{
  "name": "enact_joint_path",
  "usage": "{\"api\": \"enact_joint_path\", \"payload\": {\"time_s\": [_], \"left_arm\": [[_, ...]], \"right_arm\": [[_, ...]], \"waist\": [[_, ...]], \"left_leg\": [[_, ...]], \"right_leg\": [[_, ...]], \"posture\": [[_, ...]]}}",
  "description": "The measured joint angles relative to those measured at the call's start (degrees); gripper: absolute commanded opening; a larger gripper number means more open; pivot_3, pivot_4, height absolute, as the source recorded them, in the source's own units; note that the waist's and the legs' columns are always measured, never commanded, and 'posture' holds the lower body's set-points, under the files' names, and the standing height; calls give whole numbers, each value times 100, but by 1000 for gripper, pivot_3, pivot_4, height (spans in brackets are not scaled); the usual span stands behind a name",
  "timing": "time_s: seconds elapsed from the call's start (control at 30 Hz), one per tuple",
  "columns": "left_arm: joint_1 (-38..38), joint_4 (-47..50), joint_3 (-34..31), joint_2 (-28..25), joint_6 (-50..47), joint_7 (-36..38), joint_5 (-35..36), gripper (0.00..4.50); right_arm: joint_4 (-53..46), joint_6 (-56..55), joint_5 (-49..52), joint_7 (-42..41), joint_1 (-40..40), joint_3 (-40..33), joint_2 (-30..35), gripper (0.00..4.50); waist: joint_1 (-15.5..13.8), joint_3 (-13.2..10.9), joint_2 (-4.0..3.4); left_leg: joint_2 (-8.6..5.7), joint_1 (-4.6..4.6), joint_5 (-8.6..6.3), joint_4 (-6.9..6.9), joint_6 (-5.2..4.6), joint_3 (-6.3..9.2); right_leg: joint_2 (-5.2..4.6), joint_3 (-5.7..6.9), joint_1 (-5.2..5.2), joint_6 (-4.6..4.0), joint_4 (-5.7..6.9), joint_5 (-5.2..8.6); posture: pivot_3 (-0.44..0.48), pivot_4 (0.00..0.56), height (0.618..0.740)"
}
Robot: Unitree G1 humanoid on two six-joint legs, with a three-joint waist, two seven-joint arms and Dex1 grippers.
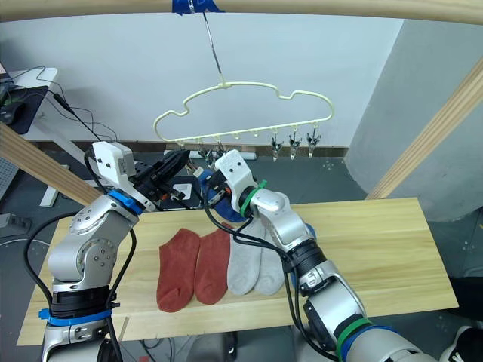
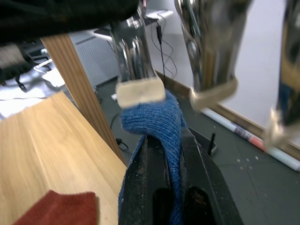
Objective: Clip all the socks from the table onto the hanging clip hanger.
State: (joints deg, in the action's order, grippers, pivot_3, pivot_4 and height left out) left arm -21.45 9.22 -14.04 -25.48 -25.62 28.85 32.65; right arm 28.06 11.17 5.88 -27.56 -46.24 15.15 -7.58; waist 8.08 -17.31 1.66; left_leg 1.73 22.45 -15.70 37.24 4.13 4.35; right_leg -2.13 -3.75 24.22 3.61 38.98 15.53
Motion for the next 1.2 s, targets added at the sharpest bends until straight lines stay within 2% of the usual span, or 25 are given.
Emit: {"api": "enact_joint_path", "payload": {"time_s": [0.4,0.83,1.2], "left_arm": [[-19,7,-44,53,-31,-88,32,0],[90,-35,-219,71,-546,-286,285,3991],[386,29,-433,-348,-895,-119,527,3991]], "right_arm": [[-393,163,246,-406,127,355,0,20],[-290,-105,209,-240,125,296,1,0],[-287,-191,136,-234,125,328,8,0]], "waist": [[-4,1,2],[-21,2,3],[-18,2,3]], "left_leg": [[0,2,0,6,1,2],[-2,45,0,65,1,22],[-1,44,0,65,0,23]], "right_leg": [[0,1,0,0,1,0],[-2,21,5,0,4,-1],[0,21,6,-1,7,-2]], "posture": [[-127,264,733],[-126,264,733],[-121,261,733]]}}
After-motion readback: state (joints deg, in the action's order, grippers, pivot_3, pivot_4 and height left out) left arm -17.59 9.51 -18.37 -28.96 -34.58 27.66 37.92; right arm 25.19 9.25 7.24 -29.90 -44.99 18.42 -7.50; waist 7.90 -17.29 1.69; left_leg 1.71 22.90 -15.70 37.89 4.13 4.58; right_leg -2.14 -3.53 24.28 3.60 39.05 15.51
